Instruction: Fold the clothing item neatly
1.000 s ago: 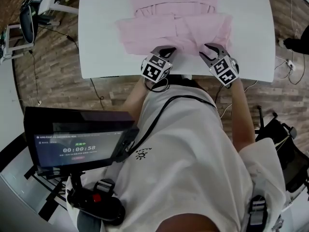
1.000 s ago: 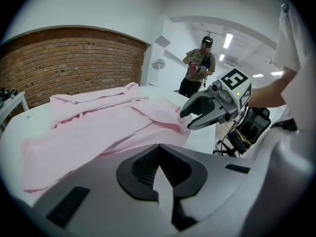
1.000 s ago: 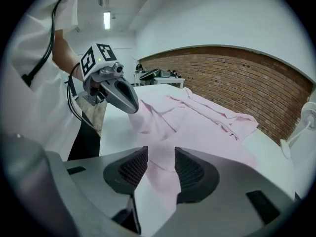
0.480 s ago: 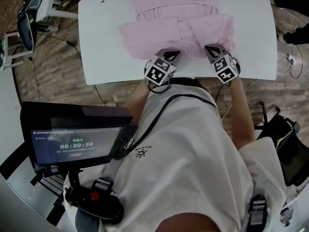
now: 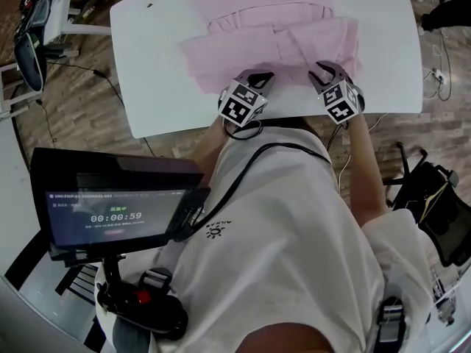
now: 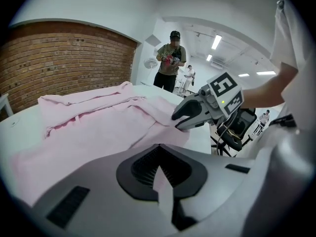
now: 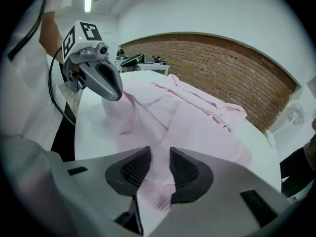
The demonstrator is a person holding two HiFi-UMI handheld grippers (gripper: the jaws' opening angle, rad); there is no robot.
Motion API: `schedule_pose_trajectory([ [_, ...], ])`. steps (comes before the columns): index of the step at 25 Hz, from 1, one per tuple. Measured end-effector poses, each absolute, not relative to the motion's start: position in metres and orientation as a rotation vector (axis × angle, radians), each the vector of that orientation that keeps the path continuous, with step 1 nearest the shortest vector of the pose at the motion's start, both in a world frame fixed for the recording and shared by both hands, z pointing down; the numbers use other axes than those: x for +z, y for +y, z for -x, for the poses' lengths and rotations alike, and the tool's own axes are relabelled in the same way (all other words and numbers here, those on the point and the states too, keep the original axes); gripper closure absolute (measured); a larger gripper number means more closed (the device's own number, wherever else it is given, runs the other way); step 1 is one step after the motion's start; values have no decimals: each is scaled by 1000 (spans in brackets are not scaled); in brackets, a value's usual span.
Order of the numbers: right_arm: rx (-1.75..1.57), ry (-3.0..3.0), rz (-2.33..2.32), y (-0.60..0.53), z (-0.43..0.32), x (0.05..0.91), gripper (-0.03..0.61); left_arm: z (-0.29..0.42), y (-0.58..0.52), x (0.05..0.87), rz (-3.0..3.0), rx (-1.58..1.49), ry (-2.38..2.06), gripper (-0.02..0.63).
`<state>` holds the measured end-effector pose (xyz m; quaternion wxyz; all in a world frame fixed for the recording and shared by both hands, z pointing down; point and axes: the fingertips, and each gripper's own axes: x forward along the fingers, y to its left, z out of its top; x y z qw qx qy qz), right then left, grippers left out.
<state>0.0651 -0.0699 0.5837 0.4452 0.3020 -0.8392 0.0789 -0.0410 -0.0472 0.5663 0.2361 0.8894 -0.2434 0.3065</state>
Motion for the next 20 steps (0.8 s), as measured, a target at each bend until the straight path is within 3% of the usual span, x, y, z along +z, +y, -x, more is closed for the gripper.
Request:
schedule_pose_trajectory([
  [3, 190, -2068, -793, -71, -70, 578, 557, 42, -46, 565, -2460, 814, -652, 611],
  [9, 121, -2068, -831, -71, -83, 539, 560, 33, -46, 558, -2506, 809, -632, 611],
  [20, -397, -1888, -680, -148, -93, 491, 560, 25, -54, 555, -2536, 814, -705, 611],
])
